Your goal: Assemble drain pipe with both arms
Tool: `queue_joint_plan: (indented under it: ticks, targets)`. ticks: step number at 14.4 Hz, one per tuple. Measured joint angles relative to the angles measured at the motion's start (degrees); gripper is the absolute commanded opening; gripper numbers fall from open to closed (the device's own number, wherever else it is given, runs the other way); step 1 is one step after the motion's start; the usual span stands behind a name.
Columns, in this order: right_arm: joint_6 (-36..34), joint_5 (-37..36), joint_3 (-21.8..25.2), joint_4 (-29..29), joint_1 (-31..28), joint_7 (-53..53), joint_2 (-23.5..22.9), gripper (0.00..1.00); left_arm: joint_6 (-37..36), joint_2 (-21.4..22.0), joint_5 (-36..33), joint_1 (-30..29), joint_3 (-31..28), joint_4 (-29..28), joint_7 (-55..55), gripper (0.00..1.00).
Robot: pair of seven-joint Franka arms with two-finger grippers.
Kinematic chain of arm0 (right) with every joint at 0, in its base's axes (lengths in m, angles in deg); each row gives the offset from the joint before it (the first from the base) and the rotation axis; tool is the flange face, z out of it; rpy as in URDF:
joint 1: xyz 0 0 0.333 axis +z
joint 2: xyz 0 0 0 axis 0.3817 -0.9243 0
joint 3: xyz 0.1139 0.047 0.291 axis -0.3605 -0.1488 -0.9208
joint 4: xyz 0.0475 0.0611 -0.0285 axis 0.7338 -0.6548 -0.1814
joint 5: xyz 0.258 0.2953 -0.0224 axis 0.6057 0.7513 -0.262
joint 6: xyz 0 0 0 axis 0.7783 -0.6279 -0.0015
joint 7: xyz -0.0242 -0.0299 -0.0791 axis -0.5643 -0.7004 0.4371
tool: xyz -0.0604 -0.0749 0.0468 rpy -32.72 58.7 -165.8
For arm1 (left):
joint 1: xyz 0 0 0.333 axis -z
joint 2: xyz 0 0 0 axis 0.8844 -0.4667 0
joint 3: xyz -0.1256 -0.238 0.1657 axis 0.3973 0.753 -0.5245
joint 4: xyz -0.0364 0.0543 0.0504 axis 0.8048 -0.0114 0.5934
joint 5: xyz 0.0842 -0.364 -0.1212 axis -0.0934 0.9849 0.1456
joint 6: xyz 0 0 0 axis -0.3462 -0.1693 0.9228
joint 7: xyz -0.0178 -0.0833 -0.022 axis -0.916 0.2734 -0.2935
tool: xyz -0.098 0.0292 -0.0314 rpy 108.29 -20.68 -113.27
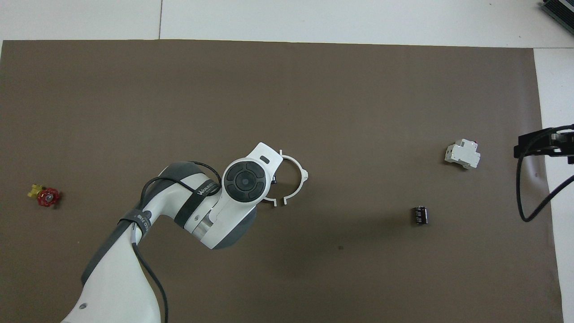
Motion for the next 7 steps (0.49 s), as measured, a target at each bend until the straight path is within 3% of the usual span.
queue_joint_plan:
  ticks: [7]
  targets:
    - [0.08,0.64,-0.48,-0.25,0.24,0.32,0.0,1.0,-0.19,-0.01,-0.06,-0.32,-0.18,0.05,0.0,0.0]
